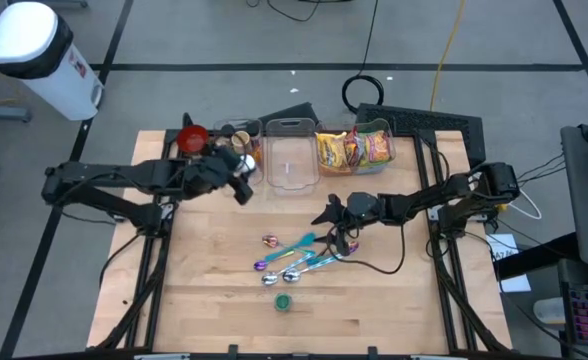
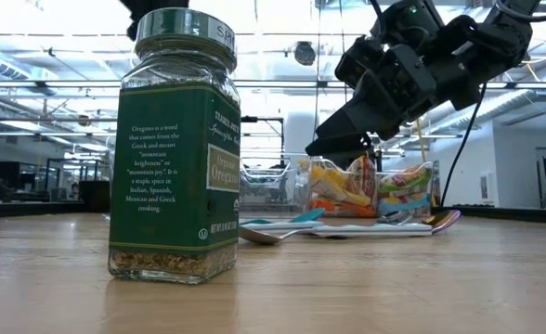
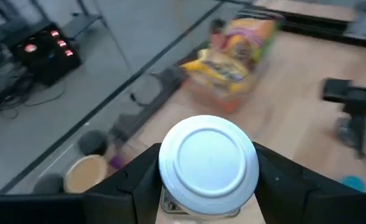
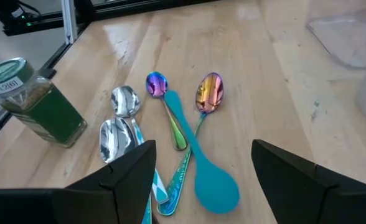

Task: Pick & Place Food Item
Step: Put the white seasoning bottle into the left transparent bin

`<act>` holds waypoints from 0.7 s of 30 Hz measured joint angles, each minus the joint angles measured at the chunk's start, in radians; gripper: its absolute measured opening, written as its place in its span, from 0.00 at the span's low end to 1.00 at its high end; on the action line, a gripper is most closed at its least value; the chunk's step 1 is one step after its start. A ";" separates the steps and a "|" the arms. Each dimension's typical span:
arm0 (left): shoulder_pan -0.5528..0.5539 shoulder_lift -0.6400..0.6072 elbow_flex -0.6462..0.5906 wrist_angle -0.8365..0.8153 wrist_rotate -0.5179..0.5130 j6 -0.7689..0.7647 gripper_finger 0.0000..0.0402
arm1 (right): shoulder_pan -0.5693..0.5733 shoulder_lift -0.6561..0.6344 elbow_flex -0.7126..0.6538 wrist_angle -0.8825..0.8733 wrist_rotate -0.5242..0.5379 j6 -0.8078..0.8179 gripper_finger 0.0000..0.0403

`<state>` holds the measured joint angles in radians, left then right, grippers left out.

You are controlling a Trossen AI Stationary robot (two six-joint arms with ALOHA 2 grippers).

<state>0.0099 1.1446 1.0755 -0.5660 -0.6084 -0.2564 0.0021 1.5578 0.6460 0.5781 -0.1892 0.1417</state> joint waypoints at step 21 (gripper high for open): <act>0.429 -0.131 -0.570 0.512 0.159 -0.091 0.52 | 0.000 0.000 0.000 0.041 0.003 -0.005 0.63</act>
<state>0.4385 1.0137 0.5050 -0.0538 -0.4491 -0.3470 0.0021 1.5578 0.6460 0.6193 -0.1867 0.1372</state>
